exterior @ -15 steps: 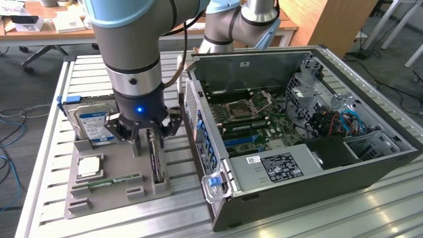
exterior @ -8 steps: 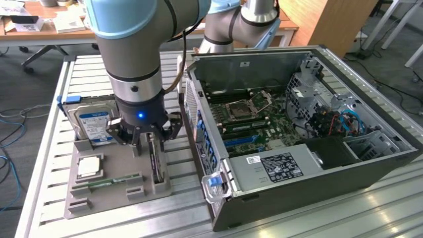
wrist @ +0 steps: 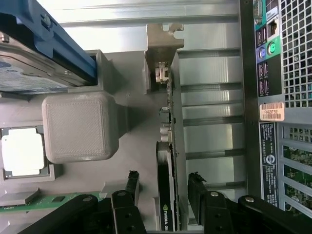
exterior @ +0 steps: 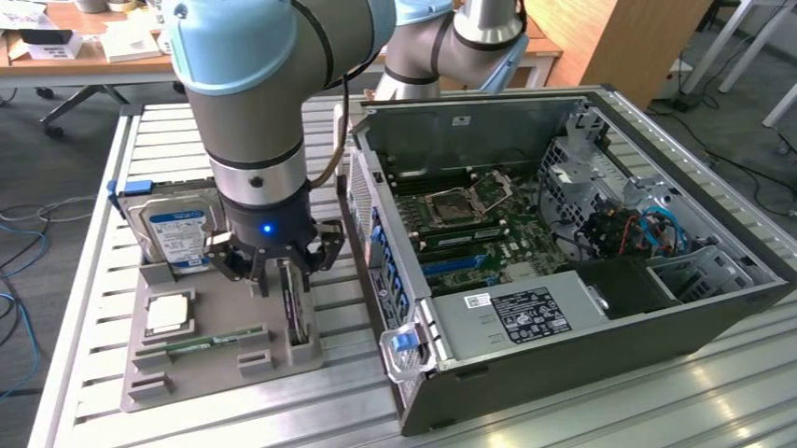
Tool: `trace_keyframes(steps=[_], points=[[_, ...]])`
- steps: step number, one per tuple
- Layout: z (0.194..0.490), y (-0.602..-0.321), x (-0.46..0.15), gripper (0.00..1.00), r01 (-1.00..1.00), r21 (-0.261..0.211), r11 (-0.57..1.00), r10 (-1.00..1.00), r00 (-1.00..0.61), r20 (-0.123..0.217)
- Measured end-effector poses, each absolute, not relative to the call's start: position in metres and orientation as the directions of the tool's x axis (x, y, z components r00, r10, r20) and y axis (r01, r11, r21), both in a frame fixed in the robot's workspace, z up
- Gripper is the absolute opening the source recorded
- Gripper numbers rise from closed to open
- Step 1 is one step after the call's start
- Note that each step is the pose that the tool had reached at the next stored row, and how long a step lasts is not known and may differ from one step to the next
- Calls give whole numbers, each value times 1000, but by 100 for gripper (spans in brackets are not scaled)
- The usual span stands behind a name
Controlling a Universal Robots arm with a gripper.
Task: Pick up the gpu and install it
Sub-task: 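Pick up the gpu and move the gpu toward the slot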
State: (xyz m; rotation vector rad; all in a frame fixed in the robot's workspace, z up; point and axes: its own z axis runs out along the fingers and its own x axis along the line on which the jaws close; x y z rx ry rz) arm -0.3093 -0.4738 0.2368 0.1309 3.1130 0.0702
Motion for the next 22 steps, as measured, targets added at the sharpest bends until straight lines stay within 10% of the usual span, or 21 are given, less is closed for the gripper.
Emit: trace_keyframes(steps=[22], points=[[230,-474,-306,53,83,46,995,84,-996,-23]])
